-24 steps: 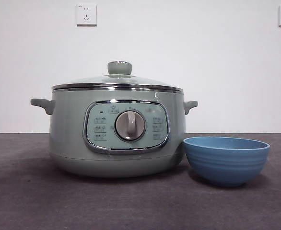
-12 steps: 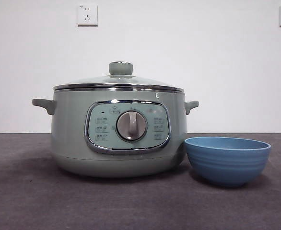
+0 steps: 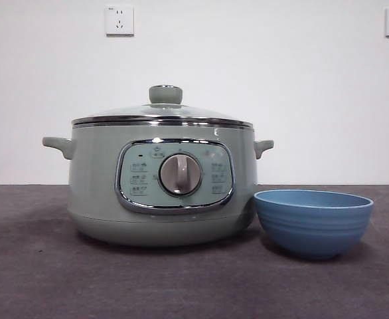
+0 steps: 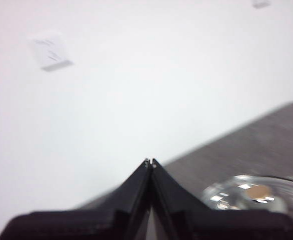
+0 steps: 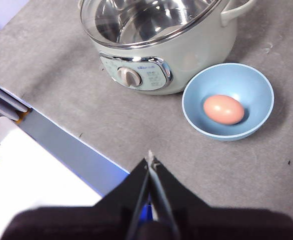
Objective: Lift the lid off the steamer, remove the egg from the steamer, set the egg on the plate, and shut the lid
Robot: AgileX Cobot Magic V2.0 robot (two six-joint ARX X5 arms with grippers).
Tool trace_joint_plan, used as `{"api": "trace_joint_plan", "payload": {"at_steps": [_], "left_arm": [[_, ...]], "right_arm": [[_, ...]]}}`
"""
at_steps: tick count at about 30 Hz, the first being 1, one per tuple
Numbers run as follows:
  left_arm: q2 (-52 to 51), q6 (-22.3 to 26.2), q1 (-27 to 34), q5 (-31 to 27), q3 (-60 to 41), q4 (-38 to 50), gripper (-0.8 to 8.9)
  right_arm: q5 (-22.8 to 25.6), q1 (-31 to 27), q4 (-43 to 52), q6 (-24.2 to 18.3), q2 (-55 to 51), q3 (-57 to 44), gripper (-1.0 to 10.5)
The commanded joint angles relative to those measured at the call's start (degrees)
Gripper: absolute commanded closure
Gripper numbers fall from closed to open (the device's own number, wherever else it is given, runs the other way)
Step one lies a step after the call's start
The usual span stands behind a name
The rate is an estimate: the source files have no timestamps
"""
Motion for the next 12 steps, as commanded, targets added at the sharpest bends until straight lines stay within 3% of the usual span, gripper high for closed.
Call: {"api": "trace_joint_plan", "payload": {"at_steps": [1,5,12], "left_arm": [[-4.9,0.92,2.56,-0.17,-10.6,6.05,8.17],[-12.0,-1.29,4.5,-3.48,-24.55,12.7,8.17],[-20.98,-4.11,5.33,-6.4,-39.85,13.84,8.17]], "right_arm": [[0.07,0.09,0.17,-0.24,-0.02,-0.15,9.5],[0.07,0.09,0.17,-0.24,-0.02,-0.15,9.5],[0.07,0.07,0.15,-0.24,-0.02,-0.15,9.5]]}}
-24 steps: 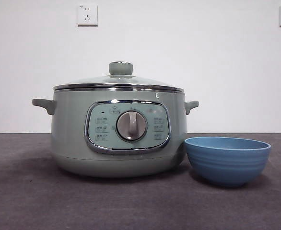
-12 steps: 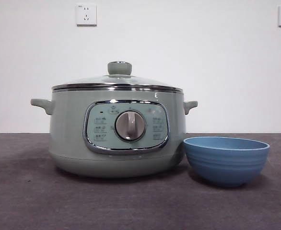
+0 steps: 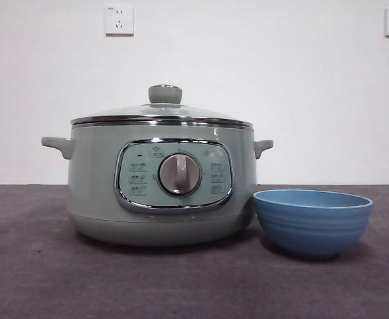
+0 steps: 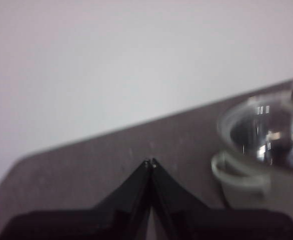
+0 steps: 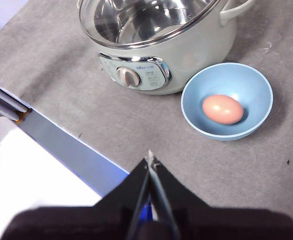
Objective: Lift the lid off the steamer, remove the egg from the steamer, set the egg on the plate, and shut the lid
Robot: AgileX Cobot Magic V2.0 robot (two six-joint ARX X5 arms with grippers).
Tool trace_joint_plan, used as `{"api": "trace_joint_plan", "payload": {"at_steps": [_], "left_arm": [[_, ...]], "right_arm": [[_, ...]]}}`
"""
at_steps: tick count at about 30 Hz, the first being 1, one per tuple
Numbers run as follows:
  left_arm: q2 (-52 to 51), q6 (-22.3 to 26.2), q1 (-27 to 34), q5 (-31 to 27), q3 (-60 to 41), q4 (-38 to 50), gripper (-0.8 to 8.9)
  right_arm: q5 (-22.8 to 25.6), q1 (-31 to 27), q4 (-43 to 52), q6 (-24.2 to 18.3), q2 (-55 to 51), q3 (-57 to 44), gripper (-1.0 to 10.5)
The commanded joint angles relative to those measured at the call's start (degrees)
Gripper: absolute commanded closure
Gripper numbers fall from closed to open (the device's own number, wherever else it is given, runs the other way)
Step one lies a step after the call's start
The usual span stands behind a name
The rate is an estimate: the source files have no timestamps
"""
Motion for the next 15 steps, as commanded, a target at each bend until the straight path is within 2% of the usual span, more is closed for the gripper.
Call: {"api": "trace_joint_plan", "payload": {"at_steps": [1,9,15], "left_arm": [[-2.43,-1.33,0.28,-0.39,-4.0,1.33,8.17],[-7.45,-5.03,0.57,-3.02,-10.32,-1.09,8.17],[-9.44,-5.53,0.55,-2.93,-10.67,-9.7,8.17]], "right_arm": [[0.04,0.07,0.17,-0.24,-0.04,-0.15,9.5],[0.04,0.09,0.17,-0.24,-0.04,-0.15,9.5],[0.04,0.07,0.17,-0.24,-0.04,-0.15,9.5]]}}
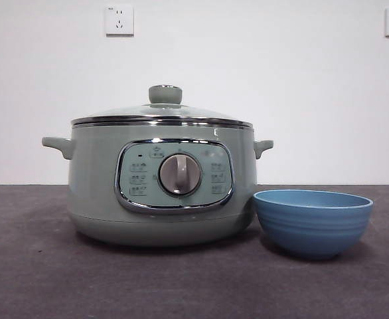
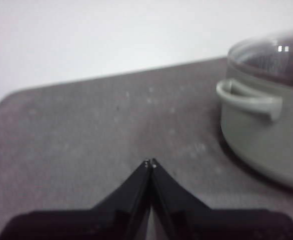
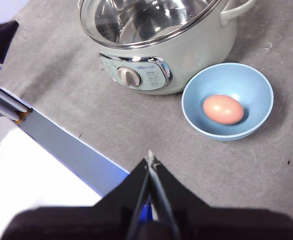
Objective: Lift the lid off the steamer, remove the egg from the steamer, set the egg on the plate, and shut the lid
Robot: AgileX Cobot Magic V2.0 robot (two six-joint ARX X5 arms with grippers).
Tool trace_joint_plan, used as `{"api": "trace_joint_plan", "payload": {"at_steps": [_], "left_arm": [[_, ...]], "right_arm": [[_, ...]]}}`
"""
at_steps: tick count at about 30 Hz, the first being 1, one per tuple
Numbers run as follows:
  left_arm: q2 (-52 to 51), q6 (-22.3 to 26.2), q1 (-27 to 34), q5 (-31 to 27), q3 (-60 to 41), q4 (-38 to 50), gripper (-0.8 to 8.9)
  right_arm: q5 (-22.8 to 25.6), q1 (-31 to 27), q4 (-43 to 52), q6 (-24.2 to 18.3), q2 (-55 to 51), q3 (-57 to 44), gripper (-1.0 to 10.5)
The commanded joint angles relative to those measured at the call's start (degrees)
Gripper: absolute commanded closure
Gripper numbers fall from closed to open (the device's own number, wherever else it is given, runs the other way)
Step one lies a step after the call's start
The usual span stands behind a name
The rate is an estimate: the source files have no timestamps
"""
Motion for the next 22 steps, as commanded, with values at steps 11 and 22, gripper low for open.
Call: {"api": "trace_joint_plan", "payload": {"at_steps": [11,22], "left_arm": [[-0.17,-4.04,0.2,-0.04,-0.68,-2.82,8.17],[-0.17,-4.04,0.2,-0.04,-0.68,-2.82,8.17]], "right_arm": [[0.04,0.07,0.17,-0.24,-0.04,-0.15,9.5],[0.04,0.09,0.15,-0.24,-0.04,-0.15,9.5]]}}
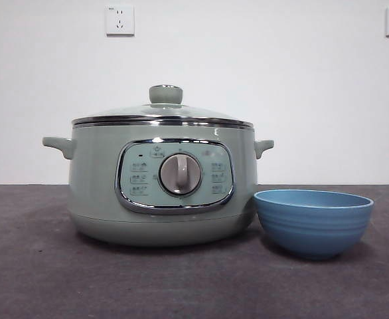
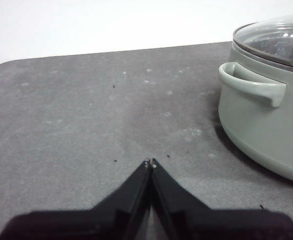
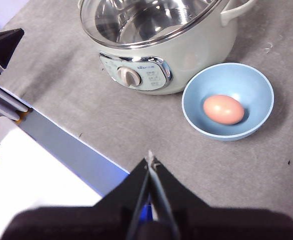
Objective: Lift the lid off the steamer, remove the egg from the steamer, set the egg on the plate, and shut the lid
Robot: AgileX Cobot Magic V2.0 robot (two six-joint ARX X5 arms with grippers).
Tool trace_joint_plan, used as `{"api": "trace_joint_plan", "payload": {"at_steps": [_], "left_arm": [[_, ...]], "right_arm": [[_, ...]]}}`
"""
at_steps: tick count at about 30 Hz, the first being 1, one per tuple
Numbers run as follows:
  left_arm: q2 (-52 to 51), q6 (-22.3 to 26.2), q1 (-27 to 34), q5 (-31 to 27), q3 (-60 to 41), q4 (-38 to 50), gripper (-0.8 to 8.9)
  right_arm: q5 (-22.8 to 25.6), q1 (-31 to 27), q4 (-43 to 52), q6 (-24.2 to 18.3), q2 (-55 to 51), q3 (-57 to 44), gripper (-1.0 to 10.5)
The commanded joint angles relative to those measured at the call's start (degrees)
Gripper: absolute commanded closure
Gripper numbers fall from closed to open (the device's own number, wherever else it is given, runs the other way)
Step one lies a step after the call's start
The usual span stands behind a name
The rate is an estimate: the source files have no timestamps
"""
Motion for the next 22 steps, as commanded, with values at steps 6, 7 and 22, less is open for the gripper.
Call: {"api": "trace_joint_plan", "payload": {"at_steps": [6,7,22], "left_arm": [[-0.15,-0.35,0.2,0.0,-0.7,-0.13,8.17],[-0.15,-0.35,0.2,0.0,-0.7,-0.13,8.17],[-0.15,-0.35,0.2,0.0,-0.7,-0.13,8.17]], "right_arm": [[0.04,0.07,0.2,-0.24,-0.04,-0.15,9.5],[0.04,0.07,0.2,-0.26,-0.04,-0.15,9.5],[2.82,-17.29,28.72,-6.1,-11.37,-14.38,9.5]]}}
